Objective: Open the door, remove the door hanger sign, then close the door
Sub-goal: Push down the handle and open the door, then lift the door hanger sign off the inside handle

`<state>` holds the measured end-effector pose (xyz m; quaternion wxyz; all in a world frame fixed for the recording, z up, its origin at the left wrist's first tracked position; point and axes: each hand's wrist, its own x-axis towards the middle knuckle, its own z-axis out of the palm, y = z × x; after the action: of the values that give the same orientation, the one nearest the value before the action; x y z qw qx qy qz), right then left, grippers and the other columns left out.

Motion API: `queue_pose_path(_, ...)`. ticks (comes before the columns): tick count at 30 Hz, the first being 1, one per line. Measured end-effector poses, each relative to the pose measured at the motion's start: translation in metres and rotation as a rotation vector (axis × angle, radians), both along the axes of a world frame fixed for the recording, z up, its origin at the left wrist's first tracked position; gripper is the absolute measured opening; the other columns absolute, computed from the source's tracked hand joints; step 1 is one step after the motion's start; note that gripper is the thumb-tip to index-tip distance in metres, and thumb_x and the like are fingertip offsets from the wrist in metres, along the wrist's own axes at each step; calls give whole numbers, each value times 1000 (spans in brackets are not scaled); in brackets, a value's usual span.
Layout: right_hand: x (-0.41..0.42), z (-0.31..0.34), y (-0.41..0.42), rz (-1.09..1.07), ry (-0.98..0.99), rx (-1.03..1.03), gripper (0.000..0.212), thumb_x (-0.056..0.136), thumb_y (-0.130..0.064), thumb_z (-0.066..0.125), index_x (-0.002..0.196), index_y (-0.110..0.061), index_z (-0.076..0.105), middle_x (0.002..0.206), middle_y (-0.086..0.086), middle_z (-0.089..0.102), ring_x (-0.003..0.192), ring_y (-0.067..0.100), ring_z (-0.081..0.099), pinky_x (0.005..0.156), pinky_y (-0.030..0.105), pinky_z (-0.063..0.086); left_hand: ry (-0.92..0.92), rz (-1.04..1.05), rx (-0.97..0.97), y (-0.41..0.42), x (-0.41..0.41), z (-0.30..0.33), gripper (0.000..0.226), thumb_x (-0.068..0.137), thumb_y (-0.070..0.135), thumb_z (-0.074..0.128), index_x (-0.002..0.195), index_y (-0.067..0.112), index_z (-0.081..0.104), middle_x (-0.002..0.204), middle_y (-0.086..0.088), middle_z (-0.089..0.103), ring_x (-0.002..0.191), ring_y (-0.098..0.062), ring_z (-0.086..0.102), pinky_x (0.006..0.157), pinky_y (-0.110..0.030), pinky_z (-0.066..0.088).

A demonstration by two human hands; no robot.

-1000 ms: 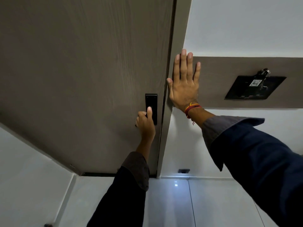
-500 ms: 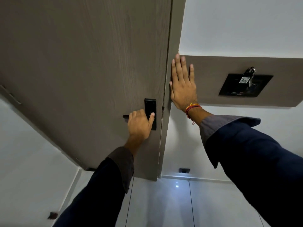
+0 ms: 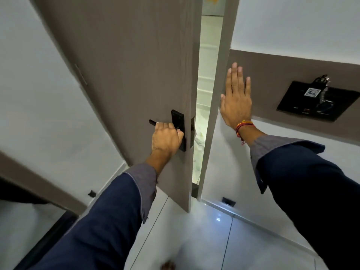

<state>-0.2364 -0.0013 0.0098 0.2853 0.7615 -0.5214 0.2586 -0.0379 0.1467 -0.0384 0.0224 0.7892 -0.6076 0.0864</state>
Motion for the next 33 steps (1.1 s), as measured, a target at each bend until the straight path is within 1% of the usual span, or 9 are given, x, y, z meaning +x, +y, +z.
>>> queue_pose_path(3,-13,-3,-1,18,4,-20,77,104,-18,50,167,-1,10,176,18,11,161,27,-3,131,50,9,70,57,-54,21,2,-4,48,101,31,38,115,-7,64,122,-31,65,127,-42,51,113,-44,36)
queue_pose_path(6,-18,-4,2,50,-14,-14,82,97,-14,50,167,0,9,176,18,10,162,27,-2,130,50,8,74,86,-55,41,10,-8,54,102,33,32,126,-8,59,135,-31,58,140,-40,41,119,-45,30)
queue_pose_path(10,-18,1,8,101,-32,28,84,93,-24,44,167,1,11,176,19,9,164,34,14,130,53,11,76,120,-56,69,20,-7,58,102,34,26,130,-7,56,138,-28,56,142,-38,38,122,-45,27)
queue_pose_path(13,-18,3,11,112,-56,61,84,98,-18,53,167,0,9,177,19,8,165,33,13,131,53,10,103,154,-88,88,26,-8,55,101,32,30,133,-6,53,143,-27,52,144,-36,36,122,-45,27)
queue_pose_path(16,-20,4,12,131,-67,85,82,102,-16,53,168,0,8,177,18,6,165,33,10,131,52,8,140,171,-143,108,32,-11,53,101,31,34,137,-5,50,149,-25,46,146,-35,33,123,-46,26)
queue_pose_path(21,-22,5,11,139,-67,99,77,108,-23,50,168,0,7,177,18,4,165,33,9,131,52,7,130,232,-182,136,39,-20,53,103,34,32,141,-1,45,155,-24,40,147,-35,33,123,-43,26)
queue_pose_path(27,-18,6,13,158,-77,134,84,107,-30,55,168,-1,6,177,18,3,166,34,8,131,56,7,141,318,-187,165,46,-23,54,105,38,27,147,6,37,158,-19,36,147,-32,34,122,-44,31)
queue_pose_path(30,-7,3,23,136,-79,190,88,102,-23,58,168,1,4,177,20,2,165,36,7,130,62,9,132,333,-186,175,47,-22,53,105,36,29,147,5,36,158,-20,36,147,-32,34,122,-45,30)
queue_pose_path(33,19,-2,35,272,-2,250,88,95,-12,50,168,2,2,176,25,-1,165,40,5,131,63,11,130,350,-192,183,46,-26,52,104,35,31,147,5,33,159,-22,33,149,-32,30,123,-46,27)
